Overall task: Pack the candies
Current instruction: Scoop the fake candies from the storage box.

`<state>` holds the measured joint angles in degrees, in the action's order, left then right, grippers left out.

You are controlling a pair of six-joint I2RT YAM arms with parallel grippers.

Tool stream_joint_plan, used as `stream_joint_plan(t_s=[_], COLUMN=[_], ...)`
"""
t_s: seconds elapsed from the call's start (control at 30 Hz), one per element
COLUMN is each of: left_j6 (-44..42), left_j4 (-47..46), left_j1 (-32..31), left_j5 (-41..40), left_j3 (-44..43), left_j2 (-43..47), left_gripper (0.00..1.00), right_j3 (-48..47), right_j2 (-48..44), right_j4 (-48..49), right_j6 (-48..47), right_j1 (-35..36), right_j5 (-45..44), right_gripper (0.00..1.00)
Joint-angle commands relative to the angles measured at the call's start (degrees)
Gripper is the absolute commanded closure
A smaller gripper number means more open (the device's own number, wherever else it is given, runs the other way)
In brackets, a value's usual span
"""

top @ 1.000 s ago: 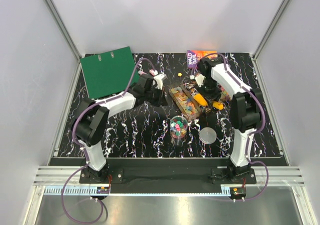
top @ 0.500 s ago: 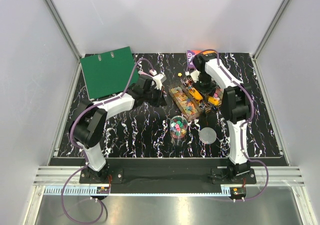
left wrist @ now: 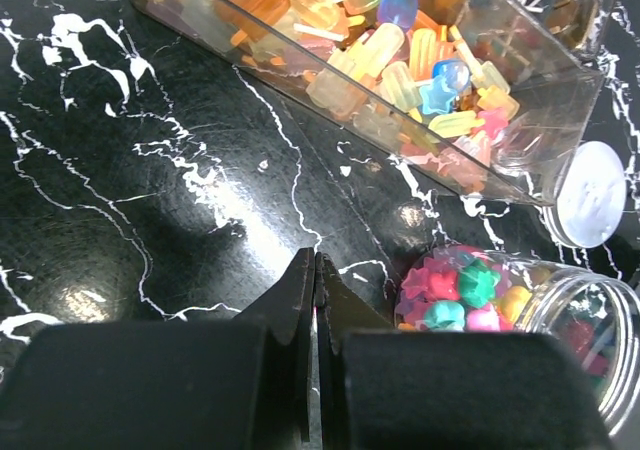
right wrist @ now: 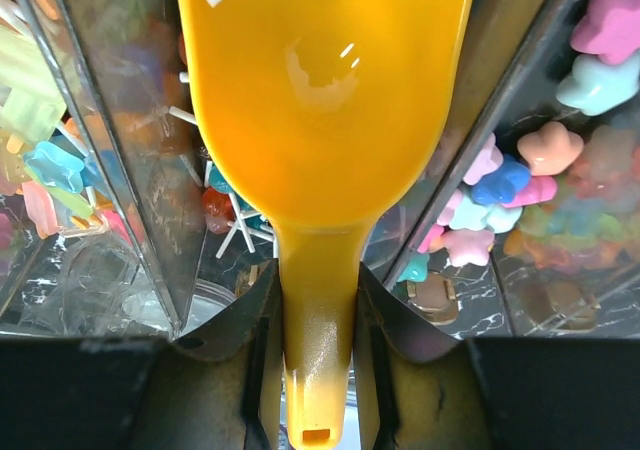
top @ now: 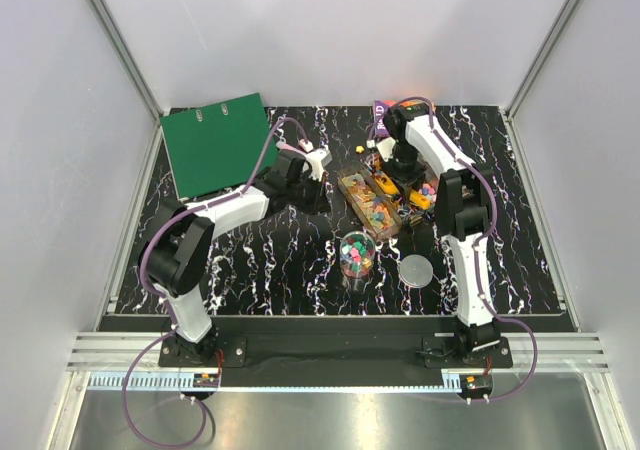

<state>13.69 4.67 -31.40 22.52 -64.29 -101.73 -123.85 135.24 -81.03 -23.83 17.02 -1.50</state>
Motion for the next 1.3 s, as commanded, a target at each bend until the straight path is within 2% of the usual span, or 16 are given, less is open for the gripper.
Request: stream_joint_plan(t_s=[0.0, 0.3, 0.6, 0.87, 1.07, 1.23, 1.27], left_j6=[-3.0, -6.5, -9.4, -10.9, -12.2, -12.0, -11.8], left_j4=[0.9, 5.6, 8.9, 11.1, 11.8, 11.7, 11.6], left_j1=[0.0, 1.5, 2.7, 3.3, 3.4, 3.5, 3.5], left_j5=[-2.1, -3.5, -4.4, -5.2, -6.2, -6.2, -6.3], left_j3=[-0.7, -0.5, 0.0, 0.3, 0.4, 0.7, 0.8], left_j2=[0.9, 3.1, 4.1, 4.9, 5.3, 5.5, 5.7], left_gripper=[1.0, 1.0, 1.0, 1.0, 1.0, 1.0, 1.0], right_j3=[-2.4, -8.2, -4.6, -7.0, -3.9, -4.2, -0.5], right_j2=[2.8, 4.9, 5.0, 5.0, 3.4, 3.0, 0.3], right_j4=[-12.3, -9.8, -7.5, -5.2, -2.5, 0.9, 3.1], right_j6=[-1.7, 1.2, 5.5, 7.8, 8.3, 8.7, 9.0], right_j1=[0.6, 0.3, -1.0, -1.2, -1.2, -1.2, -1.1], right_j5=[6.2, 12.8, 15.6, 11.1, 0.2, -1.6, -1.6], right_gripper=[1.0, 1.0, 1.0, 1.0, 1.0, 1.0, 1.0])
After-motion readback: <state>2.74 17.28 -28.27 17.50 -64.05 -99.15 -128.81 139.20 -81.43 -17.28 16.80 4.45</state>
